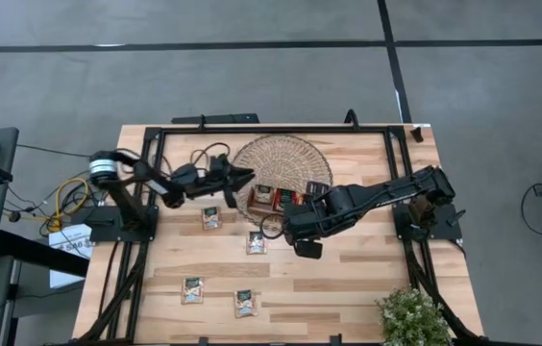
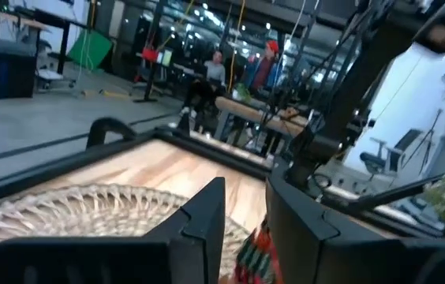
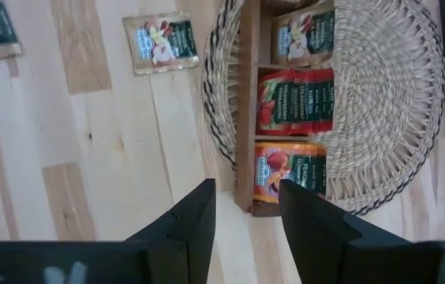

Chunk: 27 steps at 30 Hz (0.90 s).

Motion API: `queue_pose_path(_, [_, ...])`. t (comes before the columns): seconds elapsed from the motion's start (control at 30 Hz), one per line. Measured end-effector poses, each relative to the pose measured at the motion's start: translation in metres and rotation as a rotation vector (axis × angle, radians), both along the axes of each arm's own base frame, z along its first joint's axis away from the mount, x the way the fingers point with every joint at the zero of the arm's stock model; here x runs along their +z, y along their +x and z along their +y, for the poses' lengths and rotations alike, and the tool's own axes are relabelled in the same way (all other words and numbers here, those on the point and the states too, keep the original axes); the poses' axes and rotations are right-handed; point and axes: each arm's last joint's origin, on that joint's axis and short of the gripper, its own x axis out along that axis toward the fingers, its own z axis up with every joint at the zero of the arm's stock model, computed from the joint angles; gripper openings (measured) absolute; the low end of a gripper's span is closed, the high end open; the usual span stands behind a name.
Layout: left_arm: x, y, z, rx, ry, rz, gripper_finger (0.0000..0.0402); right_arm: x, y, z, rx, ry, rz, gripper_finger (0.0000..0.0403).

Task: Pick & Place Tea
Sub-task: Put the brown tea bag into the left section of the wooden organizer

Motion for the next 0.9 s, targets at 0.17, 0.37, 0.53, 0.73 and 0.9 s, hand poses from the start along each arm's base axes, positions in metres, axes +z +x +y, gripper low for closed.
queue_pose_path(0.17, [0.018, -0.025, -0.017, -0.110, -0.060, -0.038, 0.0085, 0.000, -0.002, 0.004, 0.035, -0.010, 0.015, 0.0134])
queue_pose_path(0.37, [0.041, -0.038, -0.042, -0.226, -0.104, 0.038, 0.0085, 0.000, -0.004, 0.009, 0.075, -0.019, 0.024, 0.0134])
queue_pose_path(0.53, [0.059, -0.043, -0.056, -0.173, -0.155, 0.379, 0.0085, 0.000, -0.007, 0.012, 0.141, -0.054, 0.051, 0.0134])
queue_pose_path(0.73, [0.085, -0.065, -0.063, -0.021, -0.175, 0.775, 0.0085, 0.013, -0.028, 0.001, 0.117, -0.189, 0.054, 0.0134])
queue_pose_path(0.9, [0.097, -0.073, -0.063, 0.013, -0.189, 0.870, 0.0085, 0.035, -0.071, -0.017, 0.004, -0.183, -0.112, 0.0134])
